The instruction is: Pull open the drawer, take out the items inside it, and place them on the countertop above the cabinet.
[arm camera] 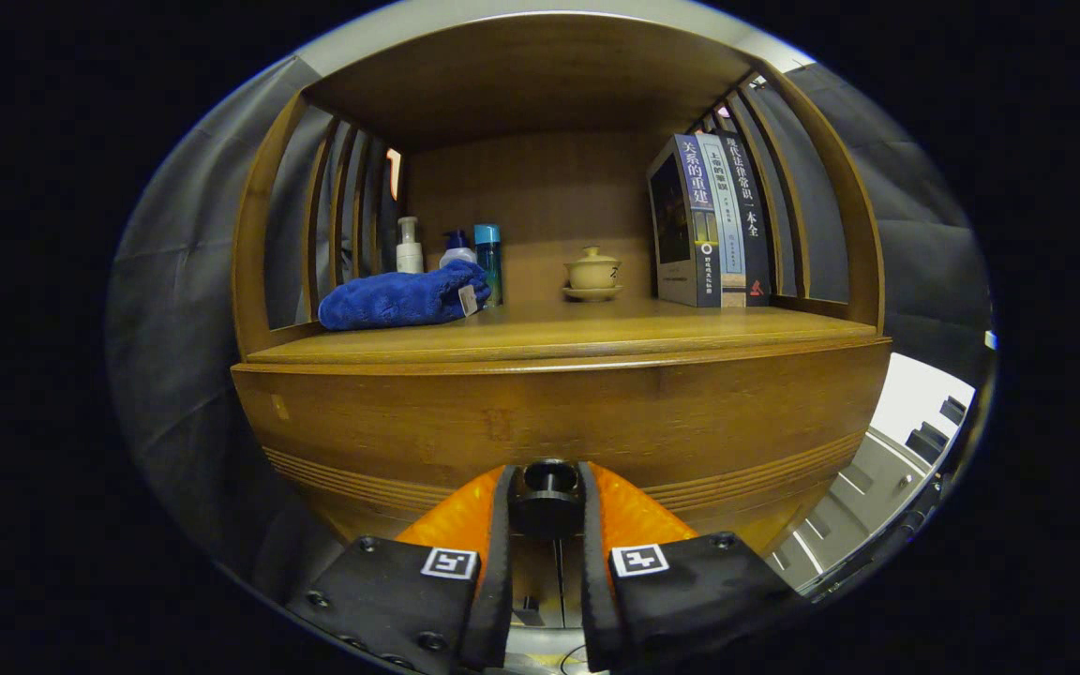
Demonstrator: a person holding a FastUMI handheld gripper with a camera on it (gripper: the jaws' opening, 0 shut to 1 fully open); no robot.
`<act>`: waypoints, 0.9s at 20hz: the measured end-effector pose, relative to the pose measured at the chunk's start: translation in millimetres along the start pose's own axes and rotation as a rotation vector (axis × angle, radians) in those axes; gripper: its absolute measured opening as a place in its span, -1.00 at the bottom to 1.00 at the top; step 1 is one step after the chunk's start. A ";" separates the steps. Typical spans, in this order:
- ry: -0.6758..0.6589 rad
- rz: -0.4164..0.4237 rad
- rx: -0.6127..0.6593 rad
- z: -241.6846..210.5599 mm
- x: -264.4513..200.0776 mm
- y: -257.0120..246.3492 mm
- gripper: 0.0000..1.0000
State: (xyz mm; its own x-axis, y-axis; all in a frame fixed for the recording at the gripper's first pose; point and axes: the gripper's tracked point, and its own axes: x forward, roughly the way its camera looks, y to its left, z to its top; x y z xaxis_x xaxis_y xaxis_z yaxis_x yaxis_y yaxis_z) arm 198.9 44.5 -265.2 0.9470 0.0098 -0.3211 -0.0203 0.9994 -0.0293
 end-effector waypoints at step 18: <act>0.013 0.067 0.009 -21.4 -113.5 7.0 -0.23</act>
State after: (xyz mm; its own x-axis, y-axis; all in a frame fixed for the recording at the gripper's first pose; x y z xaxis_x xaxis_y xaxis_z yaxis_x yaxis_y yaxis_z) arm 84.5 49.7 -249.1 0.9394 0.0765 -0.3341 -0.0806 0.9967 0.0016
